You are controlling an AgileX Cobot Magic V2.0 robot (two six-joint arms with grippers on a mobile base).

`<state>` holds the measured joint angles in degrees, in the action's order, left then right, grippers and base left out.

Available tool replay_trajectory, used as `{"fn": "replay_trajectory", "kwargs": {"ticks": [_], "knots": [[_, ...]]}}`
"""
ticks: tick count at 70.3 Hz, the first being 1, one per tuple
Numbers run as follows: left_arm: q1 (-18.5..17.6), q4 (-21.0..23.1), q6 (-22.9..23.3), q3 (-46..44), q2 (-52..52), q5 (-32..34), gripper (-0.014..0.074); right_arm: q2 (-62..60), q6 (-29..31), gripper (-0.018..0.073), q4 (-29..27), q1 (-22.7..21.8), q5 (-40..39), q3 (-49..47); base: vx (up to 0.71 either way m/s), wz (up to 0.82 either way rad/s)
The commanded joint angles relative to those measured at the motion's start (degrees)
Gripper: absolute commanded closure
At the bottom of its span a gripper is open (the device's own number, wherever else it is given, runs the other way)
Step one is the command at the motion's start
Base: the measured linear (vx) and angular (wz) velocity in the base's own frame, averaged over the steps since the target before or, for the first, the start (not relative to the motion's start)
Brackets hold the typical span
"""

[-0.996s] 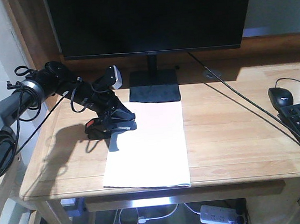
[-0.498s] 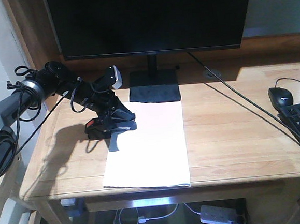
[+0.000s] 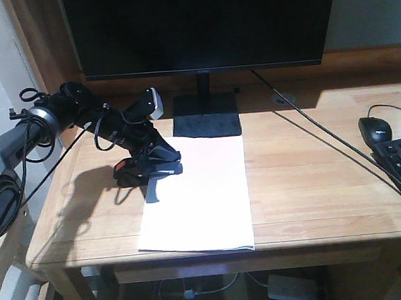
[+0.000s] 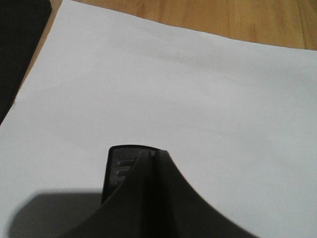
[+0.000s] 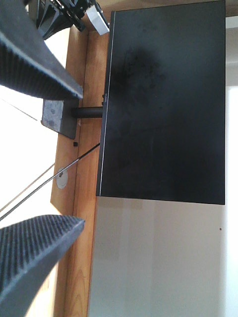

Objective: Grab stapler and paper to desk for stapling

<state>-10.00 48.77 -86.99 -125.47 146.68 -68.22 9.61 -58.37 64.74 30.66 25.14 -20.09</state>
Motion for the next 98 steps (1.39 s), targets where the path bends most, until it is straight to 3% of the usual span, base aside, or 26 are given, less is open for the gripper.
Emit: {"fn": "replay_trajectory", "kwargs": {"ticks": [1, 18, 30, 45, 53, 64, 71, 83, 92, 98], "knots": [[-0.32, -3.31, 0.61, -0.44, -1.81, -1.82, 0.0603, 0.61, 0.40, 0.0095, 2.00, -0.38, -1.97, -1.40, 0.00, 0.00], [-0.32, -4.07, 4.88, -0.44, -5.39, -1.86, 0.0603, 0.61, 0.40, 0.0095, 2.00, -0.38, -1.97, -1.40, 0.00, 0.00], [-0.32, -7.97, 8.95, -0.44, -10.87, -3.29, 0.0603, 0.61, 0.40, 0.0095, 2.00, -0.38, -1.97, -1.40, 0.00, 0.00], [-0.32, -14.01, 18.02, -0.44, -18.36, -3.29, 0.0603, 0.61, 0.40, 0.0095, 2.00, -0.38, -1.97, -1.40, 0.00, 0.00], [-0.32, -17.14, 28.53, -0.44, -22.17, -3.29, 0.0603, 0.61, 0.40, 0.0095, 2.00, -0.38, -1.97, -1.40, 0.00, 0.00], [0.15, -18.38, 52.05, -0.44, -26.04, -2.74, 0.0603, 0.61, 0.40, 0.0095, 2.00, -0.38, -1.97, -1.40, 0.00, 0.00], [1.22, -18.40, 64.09, -0.44, -27.91, -3.16, 0.0603, 0.61, 0.40, 0.0095, 2.00, -0.38, -1.97, -1.40, 0.00, 0.00], [4.06, -18.67, 74.82, -0.44, -30.23, -3.26, 0.0603, 0.61, 0.40, 0.0095, 2.00, -0.38, -1.97, -1.40, 0.00, 0.00], [6.68, -22.93, 80.59, -0.44, -32.64, -3.26, 0.0603, 0.61, 0.40, 0.0095, 2.00, -0.38, -1.97, -1.40, 0.00, 0.00], [7.93, -28.67, 85.28, -0.44, -34.75, -3.26, 0.0603, 0.61, 0.40, 0.0095, 2.00, -0.38, -1.97, -1.40, 0.00, 0.00]]}}
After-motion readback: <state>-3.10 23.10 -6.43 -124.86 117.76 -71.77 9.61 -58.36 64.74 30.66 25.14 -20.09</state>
